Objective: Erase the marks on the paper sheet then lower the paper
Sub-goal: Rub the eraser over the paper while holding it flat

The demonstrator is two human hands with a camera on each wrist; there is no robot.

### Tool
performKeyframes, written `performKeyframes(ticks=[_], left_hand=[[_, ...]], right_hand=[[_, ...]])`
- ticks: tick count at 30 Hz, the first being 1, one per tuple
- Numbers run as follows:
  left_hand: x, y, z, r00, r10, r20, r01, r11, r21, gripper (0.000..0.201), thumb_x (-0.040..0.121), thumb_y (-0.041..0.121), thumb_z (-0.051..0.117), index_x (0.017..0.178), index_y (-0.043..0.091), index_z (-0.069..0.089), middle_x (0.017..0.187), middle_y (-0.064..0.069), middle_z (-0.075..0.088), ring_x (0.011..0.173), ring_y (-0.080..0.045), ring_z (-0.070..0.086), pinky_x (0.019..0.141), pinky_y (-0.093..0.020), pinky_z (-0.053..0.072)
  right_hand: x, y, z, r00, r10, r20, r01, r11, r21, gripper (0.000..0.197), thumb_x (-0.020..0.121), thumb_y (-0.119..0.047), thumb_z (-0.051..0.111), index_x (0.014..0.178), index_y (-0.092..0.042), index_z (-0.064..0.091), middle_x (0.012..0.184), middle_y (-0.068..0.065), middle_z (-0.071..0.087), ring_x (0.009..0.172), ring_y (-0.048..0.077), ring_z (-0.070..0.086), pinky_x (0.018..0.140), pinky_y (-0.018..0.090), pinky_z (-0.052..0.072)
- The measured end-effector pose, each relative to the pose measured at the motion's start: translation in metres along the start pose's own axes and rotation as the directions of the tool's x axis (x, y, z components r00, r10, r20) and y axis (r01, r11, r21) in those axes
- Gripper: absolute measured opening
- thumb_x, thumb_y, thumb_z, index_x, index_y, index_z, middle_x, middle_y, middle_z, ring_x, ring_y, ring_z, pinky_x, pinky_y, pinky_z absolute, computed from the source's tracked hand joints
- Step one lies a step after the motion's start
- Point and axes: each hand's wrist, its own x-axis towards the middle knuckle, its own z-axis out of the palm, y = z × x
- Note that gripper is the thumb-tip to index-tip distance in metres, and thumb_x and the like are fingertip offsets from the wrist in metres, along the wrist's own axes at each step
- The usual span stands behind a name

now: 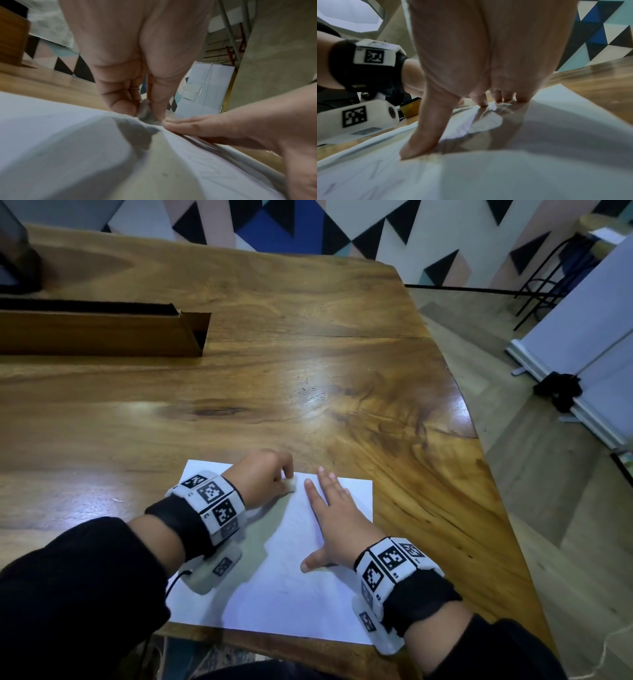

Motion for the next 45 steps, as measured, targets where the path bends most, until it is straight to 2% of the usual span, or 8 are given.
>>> performKeyframes(ticks=[4, 8, 12, 17, 23, 29, 42, 45], left_hand=[[-0.002, 0.002, 0.015, 0.993, -0.037, -0.110, 0.038, 0.999, 0.005, 0.018, 0.083, 0.019, 0.060, 0.097, 0.008, 0.057, 0.099, -0.015, 0.058, 0.091, -0.032, 0.056, 0.070, -0.027, 0.035], [-0.010, 0.004, 0.020, 0.982, -0.067, -0.178, 0.052, 0.995, -0.086, 0.016, 0.085, 0.020, 0.057, 0.095, 0.007, 0.056, 0.088, -0.011, 0.050, 0.079, -0.031, 0.053, 0.068, -0.028, 0.036], [-0.017, 0.002, 0.015, 1.000, 0.030, -0.005, -0.031, 0.998, -0.050, 0.013, 0.082, 0.020, 0.061, 0.091, 0.010, 0.060, 0.079, -0.001, 0.048, 0.077, -0.024, 0.052, 0.067, -0.024, 0.034], [-0.008, -0.002, 0.009, 0.986, -0.090, -0.139, 0.078, 0.993, -0.092, 0.014, 0.084, 0.019, 0.059, 0.094, 0.009, 0.058, 0.084, -0.005, 0.048, 0.076, -0.027, 0.053, 0.067, -0.027, 0.037], [-0.024, 0.000, 0.012, 0.987, 0.067, 0.148, -0.066, 0.998, -0.014, 0.014, 0.080, 0.027, 0.064, 0.089, 0.017, 0.061, 0.061, 0.013, 0.049, 0.070, -0.015, 0.051, 0.057, -0.023, 0.036], [-0.004, 0.007, 0.006, 0.998, 0.040, -0.044, -0.041, 0.999, -0.018, 0.015, 0.082, 0.016, 0.060, 0.096, 0.010, 0.060, 0.082, -0.001, 0.048, 0.083, -0.024, 0.052, 0.067, -0.023, 0.031], [-0.041, 0.008, 0.010, 0.949, 0.112, 0.293, -0.137, 0.989, 0.064, 0.013, 0.076, 0.022, 0.064, 0.089, 0.019, 0.065, 0.066, 0.013, 0.044, 0.074, -0.013, 0.048, 0.059, -0.021, 0.036], [-0.014, 0.019, -0.001, 0.981, 0.061, 0.184, -0.074, 0.995, 0.067, 0.017, 0.074, 0.016, 0.066, 0.091, 0.016, 0.065, 0.071, 0.005, 0.054, 0.077, -0.019, 0.053, 0.063, -0.021, 0.033]], right_hand=[[-0.001, 0.000, 0.001, 1.000, -0.004, -0.008, 0.004, 1.000, 0.007, 0.131, 0.071, -0.049, 0.078, 0.150, -0.013, -0.019, 0.153, 0.009, -0.036, 0.143, 0.024, -0.029, 0.118, 0.036, -0.010], [0.000, -0.001, 0.003, 1.000, 0.001, -0.011, -0.001, 1.000, 0.007, 0.132, 0.069, -0.050, 0.079, 0.150, -0.013, -0.019, 0.152, 0.009, -0.037, 0.142, 0.024, -0.030, 0.119, 0.036, -0.010], [0.000, -0.001, 0.002, 1.000, 0.004, -0.016, -0.004, 1.000, -0.010, 0.133, 0.069, -0.052, 0.078, 0.150, -0.013, -0.020, 0.152, 0.009, -0.037, 0.143, 0.024, -0.030, 0.119, 0.037, -0.009], [0.000, -0.001, 0.002, 1.000, 0.005, -0.013, -0.005, 1.000, -0.021, 0.132, 0.070, -0.053, 0.078, 0.149, -0.012, -0.020, 0.153, 0.010, -0.036, 0.143, 0.024, -0.029, 0.120, 0.037, -0.008], [0.000, -0.002, 0.003, 1.000, 0.004, -0.021, -0.004, 1.000, -0.005, 0.134, 0.068, -0.051, 0.079, 0.150, -0.013, -0.020, 0.153, 0.010, -0.035, 0.143, 0.024, -0.029, 0.120, 0.037, -0.008], [-0.001, -0.002, 0.001, 1.000, 0.007, -0.018, -0.008, 1.000, -0.015, 0.132, 0.069, -0.051, 0.078, 0.150, -0.011, -0.019, 0.153, 0.010, -0.034, 0.143, 0.025, -0.028, 0.119, 0.037, -0.008], [0.000, 0.003, 0.002, 0.999, 0.006, -0.035, -0.002, 0.993, 0.114, 0.139, 0.063, -0.044, 0.085, 0.149, -0.005, -0.018, 0.155, 0.006, -0.032, 0.144, 0.019, -0.027, 0.118, 0.032, -0.010], [-0.001, 0.005, 0.000, 1.000, -0.005, -0.020, 0.007, 0.993, 0.117, 0.138, 0.065, -0.041, 0.085, 0.149, -0.006, -0.018, 0.154, 0.005, -0.034, 0.143, 0.019, -0.027, 0.116, 0.030, -0.010]])
